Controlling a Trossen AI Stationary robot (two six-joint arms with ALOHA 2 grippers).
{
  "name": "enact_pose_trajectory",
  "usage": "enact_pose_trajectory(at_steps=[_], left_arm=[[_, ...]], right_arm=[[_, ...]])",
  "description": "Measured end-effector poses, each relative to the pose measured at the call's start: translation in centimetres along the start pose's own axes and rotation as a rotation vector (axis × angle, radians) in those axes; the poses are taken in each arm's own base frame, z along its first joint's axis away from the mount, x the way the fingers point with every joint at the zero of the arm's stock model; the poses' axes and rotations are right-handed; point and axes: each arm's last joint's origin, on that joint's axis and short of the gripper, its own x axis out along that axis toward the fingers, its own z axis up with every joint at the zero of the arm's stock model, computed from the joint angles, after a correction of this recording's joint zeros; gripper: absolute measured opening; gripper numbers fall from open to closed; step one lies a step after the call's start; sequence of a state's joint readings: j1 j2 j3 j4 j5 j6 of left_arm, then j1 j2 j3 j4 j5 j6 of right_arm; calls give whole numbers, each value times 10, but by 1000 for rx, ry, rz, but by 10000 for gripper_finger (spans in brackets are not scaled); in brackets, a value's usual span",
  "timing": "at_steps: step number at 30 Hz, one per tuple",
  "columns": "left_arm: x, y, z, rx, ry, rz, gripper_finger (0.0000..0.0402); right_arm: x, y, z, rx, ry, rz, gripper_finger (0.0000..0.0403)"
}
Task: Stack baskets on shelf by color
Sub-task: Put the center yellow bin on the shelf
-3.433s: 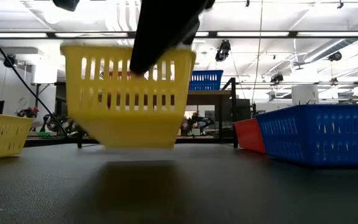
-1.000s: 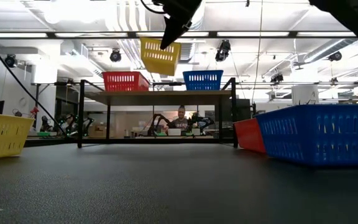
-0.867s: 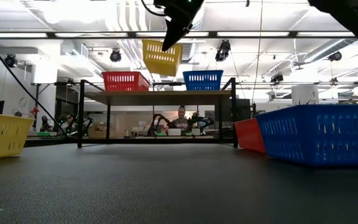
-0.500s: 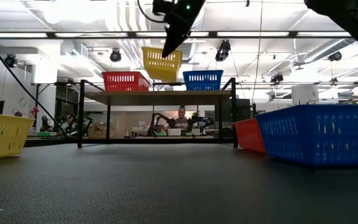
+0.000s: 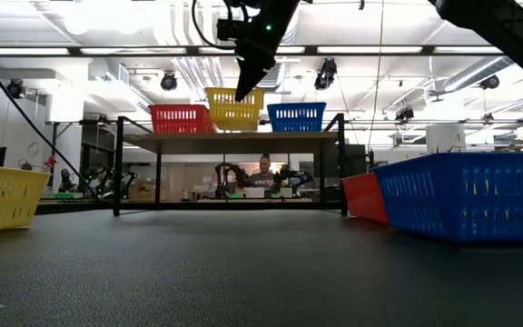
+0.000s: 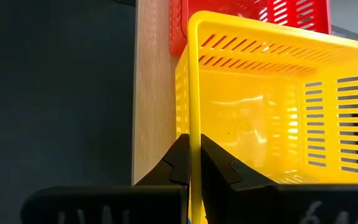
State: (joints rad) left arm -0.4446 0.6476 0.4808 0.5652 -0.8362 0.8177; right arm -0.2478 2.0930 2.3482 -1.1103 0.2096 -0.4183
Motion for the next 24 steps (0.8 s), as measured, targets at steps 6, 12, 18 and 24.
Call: enact_pose_trajectory(at_steps=[6,12,18,24], left_arm=[[0,0,0,0,0,0,98],[0,0,0,0,0,0,98],[0,0,0,0,0,-1,98],[0,0,0,1,0,-1,98]], right_arm=[[0,0,0,6,-1,-1,9],[0,-1,0,23,-4,5,16],[4,-1,0,28,1,6,46],[5,-1,1,45,-12,-1,74]])
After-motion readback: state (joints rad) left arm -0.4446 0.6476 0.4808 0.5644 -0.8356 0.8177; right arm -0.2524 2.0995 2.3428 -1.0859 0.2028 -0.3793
